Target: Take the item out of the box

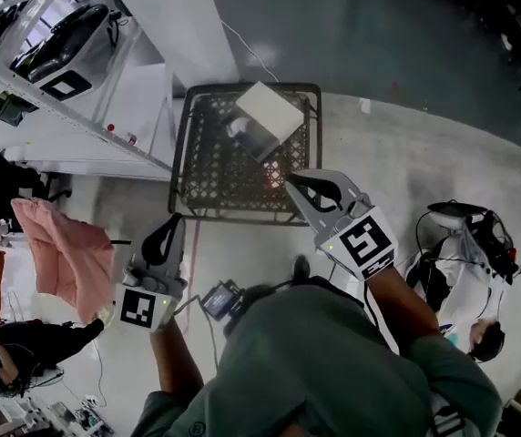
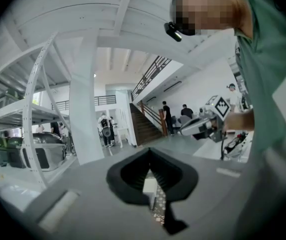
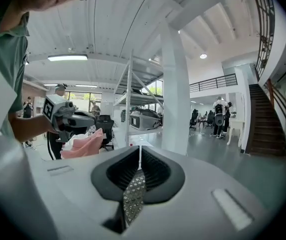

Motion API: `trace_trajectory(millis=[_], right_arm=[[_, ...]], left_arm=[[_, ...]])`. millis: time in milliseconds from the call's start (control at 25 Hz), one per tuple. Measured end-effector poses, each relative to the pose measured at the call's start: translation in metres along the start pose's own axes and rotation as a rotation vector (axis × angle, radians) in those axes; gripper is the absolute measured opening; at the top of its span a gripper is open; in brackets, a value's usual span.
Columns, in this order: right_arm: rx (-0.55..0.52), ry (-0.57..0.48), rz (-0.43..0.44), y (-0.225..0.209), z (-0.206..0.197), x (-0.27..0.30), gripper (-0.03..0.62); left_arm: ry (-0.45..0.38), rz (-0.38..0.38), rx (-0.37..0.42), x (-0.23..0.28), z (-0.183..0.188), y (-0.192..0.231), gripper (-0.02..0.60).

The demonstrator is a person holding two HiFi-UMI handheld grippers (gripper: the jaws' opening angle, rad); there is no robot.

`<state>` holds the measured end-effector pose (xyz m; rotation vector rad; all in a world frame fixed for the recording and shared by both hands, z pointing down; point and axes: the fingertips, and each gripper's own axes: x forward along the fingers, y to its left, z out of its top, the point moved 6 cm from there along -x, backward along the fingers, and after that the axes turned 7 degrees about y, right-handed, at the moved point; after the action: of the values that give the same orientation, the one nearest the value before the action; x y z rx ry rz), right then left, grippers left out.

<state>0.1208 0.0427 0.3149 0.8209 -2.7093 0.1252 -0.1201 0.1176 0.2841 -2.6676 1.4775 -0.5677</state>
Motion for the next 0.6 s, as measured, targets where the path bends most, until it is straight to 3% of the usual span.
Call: trace_trajectory(millis=[280,600], right_arm=[[0.015,0.045,-0.018,-0.016,-0.002,0.018,0.018],[0.042,0.068,-0.151,-0.017,0.016,0.046,0.018]], left_arm=[[0.019,-0.034,-0.007,0.021,-0.010,0.022,0.002],[-0.033,-0.170,0.004,0.054,-0.021,0.077,0.002]])
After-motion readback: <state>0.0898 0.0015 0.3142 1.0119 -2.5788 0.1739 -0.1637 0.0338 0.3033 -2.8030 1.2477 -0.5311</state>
